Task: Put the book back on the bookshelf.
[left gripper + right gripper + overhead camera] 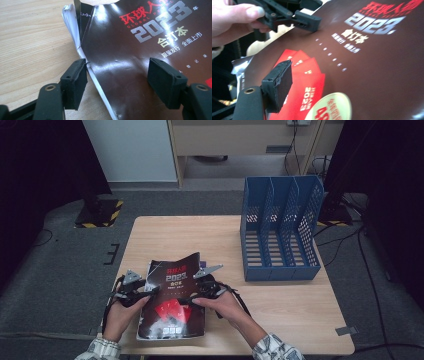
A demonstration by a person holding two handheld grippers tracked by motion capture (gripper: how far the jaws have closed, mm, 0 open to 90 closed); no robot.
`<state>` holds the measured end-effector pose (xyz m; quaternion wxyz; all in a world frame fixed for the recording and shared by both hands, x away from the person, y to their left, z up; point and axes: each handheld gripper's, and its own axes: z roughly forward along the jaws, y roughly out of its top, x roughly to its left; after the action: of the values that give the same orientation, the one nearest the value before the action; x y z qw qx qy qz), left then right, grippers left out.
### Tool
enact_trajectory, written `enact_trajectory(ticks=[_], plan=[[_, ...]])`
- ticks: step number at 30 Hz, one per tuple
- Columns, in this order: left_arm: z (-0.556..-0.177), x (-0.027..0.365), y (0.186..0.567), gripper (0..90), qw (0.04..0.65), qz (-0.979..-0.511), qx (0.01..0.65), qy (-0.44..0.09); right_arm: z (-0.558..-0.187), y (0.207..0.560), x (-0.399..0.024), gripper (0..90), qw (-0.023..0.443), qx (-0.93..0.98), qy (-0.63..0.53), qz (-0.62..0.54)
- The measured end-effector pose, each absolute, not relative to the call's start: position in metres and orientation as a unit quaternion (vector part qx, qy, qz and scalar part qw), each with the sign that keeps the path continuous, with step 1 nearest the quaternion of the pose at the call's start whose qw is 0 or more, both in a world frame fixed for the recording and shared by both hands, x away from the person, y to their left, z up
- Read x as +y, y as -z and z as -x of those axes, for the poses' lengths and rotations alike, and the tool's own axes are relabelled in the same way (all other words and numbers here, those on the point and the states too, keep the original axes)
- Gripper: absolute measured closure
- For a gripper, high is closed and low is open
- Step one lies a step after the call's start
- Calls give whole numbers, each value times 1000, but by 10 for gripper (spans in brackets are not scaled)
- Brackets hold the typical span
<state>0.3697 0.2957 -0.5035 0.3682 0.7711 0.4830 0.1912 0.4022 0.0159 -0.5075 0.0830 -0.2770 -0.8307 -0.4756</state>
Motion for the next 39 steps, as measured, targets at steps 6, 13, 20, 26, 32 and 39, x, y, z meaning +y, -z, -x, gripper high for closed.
enact_trajectory(ticks=[6,13,20,26,32,39], plan=[[-370,295,503,313,367,-772,480,-195,-395,508,26,118,78,-835,471,274],[-370,296,504,312,372,-770,482,-189,-394,509,25,403,66,-828,475,291],[-371,297,503,299,379,-767,482,-186,-396,511,18,700,60,-807,485,332],[-370,298,497,251,403,-756,475,-202,-392,500,15,794,32,-799,510,316],[-369,301,493,183,425,-743,475,-204,-388,489,13,810,3,-799,526,290],[-370,303,491,134,453,-731,470,-199,-382,470,11,834,-39,-797,550,248]])
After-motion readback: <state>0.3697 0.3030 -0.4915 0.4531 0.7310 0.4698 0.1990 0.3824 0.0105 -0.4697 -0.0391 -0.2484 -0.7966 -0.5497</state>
